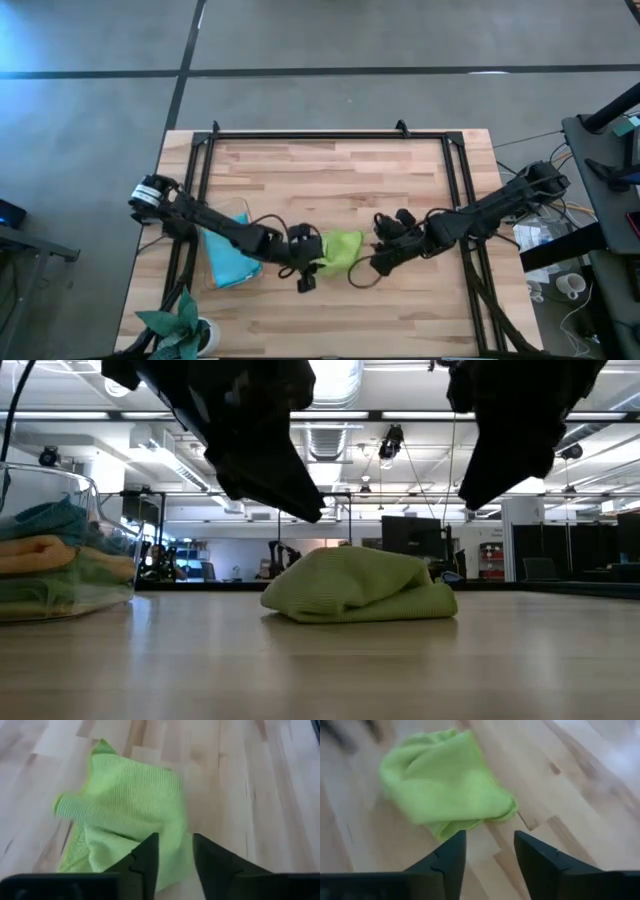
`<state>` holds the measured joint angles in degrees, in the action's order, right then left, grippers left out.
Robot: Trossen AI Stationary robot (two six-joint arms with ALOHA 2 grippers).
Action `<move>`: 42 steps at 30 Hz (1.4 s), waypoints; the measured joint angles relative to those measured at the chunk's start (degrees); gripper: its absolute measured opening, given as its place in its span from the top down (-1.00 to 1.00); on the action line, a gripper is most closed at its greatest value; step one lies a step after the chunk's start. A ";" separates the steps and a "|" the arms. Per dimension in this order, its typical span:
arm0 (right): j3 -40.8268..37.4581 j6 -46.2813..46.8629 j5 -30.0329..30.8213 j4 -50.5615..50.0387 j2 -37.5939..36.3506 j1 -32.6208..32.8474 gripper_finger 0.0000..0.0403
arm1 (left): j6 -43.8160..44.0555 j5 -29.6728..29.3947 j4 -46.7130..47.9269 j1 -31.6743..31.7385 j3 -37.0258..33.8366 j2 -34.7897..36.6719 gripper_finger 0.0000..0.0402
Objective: Fold microfiber towels
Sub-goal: Fold the green microfiber towel on the table
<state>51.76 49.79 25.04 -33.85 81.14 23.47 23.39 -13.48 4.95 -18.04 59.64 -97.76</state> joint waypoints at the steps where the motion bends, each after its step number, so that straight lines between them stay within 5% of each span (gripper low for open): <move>1: -0.26 2.20 0.06 0.10 0.00 -0.08 0.14 | 1.45 -1.49 -0.32 -0.63 0.00 0.00 0.42; 6: -2.73 13.69 0.17 2.25 0.42 1.31 0.06 | 7.70 -8.08 -3.54 -2.30 -0.43 -1.00 0.17; 12: -3.71 20.57 3.58 4.46 0.57 -0.11 0.09 | 7.72 -9.01 -3.20 -2.21 -0.79 -1.42 0.01; 26: -3.50 22.42 -1.36 12.11 13.01 -6.76 0.17 | 7.29 -9.79 -2.89 -1.78 -1.88 -1.44 -0.03; 42: -3.43 19.68 -5.58 16.46 16.24 -11.39 0.39 | 1.85 -10.10 -1.43 -1.70 -2.03 -1.44 -0.03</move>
<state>48.34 69.47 19.46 -17.39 97.38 12.08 25.24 -23.57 3.52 -19.75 57.60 -99.20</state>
